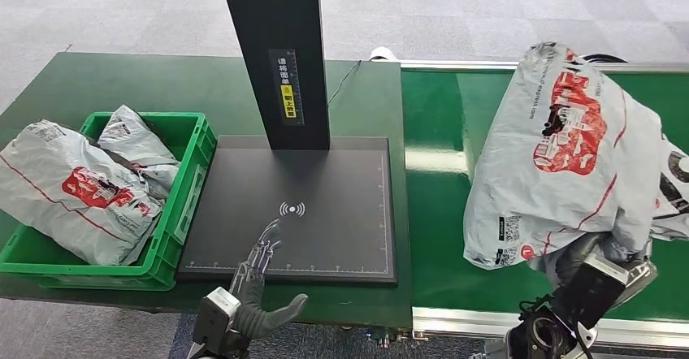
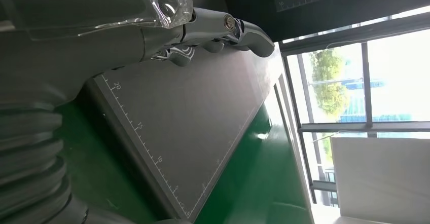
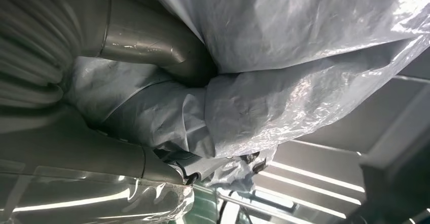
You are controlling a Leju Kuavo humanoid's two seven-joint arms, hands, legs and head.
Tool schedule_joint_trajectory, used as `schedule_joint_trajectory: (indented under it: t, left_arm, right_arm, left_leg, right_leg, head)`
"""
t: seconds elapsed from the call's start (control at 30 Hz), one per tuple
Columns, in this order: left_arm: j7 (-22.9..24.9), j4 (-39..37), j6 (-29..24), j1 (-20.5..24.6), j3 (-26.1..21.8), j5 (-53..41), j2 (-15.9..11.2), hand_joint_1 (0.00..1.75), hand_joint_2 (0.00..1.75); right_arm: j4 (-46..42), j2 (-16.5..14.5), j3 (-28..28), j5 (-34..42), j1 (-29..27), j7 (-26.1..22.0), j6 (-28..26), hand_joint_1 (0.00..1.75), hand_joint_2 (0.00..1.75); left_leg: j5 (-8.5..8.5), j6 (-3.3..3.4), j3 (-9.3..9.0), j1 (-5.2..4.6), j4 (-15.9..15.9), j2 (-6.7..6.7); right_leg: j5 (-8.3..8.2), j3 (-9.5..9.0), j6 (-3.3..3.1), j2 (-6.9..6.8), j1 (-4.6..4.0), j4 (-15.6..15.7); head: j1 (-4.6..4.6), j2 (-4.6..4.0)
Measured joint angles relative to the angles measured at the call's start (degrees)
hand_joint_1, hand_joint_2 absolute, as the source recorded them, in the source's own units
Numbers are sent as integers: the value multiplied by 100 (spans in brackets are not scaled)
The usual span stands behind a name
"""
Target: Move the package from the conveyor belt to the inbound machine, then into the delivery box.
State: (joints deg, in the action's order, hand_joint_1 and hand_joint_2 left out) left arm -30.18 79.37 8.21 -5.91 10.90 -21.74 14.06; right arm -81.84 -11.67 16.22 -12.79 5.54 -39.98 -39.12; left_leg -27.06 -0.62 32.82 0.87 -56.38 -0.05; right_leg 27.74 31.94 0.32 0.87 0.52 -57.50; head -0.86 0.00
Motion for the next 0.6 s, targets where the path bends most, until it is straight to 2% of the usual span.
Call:
schedule_joint_trajectory:
  t: [0.13,0.3,0.43,0.6]
  left_arm:
    - [0,-17,-37,5,11,0,2,0,175]
    - [-67,-99,-14,79,19,2,2,0,175]
    - [-156,-224,56,214,22,2,2,0,175]
    - [-221,-368,164,369,22,6,1,0,175]
  right_arm:
    - [-637,1,-294,302,-160,-2,145,175,175]
    - [-774,97,-901,372,-170,-2,1381,175,175]
    - [-163,224,-1442,5,141,-2,2288,175,175]
    - [1333,260,-1840,-1096,846,53,2652,175,175]
  left_leg:
    - [-1,0,1,0,0,1]
    - [1,0,0,1,1,1]
    - [4,-1,-4,1,1,2]
    - [9,2,-4,1,0,-11]
  right_leg:
    - [2,1,0,1,0,0]
    - [2,-4,-1,-1,-1,0]
    - [0,-8,-1,0,-2,-1]
    - [-1,-9,-1,-10,-1,-1]
  head:
    - [0,0]
    - [0,0]
    - [0,0]
    - [1,1]
